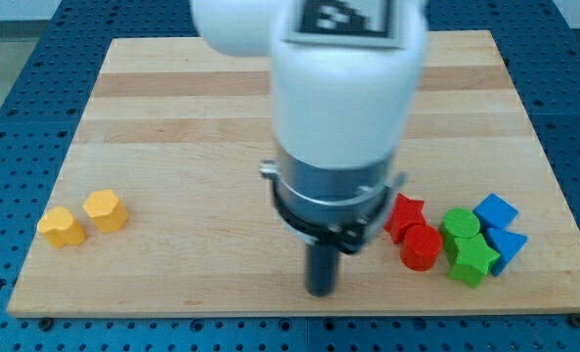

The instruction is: Slide the yellow blocks vertically to each other

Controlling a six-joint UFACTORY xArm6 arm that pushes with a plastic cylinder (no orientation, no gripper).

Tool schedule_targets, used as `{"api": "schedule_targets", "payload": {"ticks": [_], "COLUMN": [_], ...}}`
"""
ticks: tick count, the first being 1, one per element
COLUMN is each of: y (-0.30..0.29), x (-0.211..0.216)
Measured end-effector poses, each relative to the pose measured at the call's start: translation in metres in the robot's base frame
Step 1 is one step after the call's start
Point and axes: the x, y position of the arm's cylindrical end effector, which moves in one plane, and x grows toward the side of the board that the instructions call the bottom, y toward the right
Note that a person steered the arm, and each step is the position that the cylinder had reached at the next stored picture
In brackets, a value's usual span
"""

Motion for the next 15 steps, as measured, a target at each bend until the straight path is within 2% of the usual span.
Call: {"api": "schedule_targets", "payload": {"ticks": [1,2,3,4,5,7,8,9,10,11,12,13,15], "y": [-0.023,-0.008,0.007,-0.04,-0.115,-0.306,-0.307,-0.3,-0.269,-0.214,-0.167,-0.145,-0.255], "x": [-0.046,-0.075,-0.083,-0.096,-0.115,-0.103,-0.1,-0.074,-0.057,-0.06,-0.085,-0.102,-0.101]}}
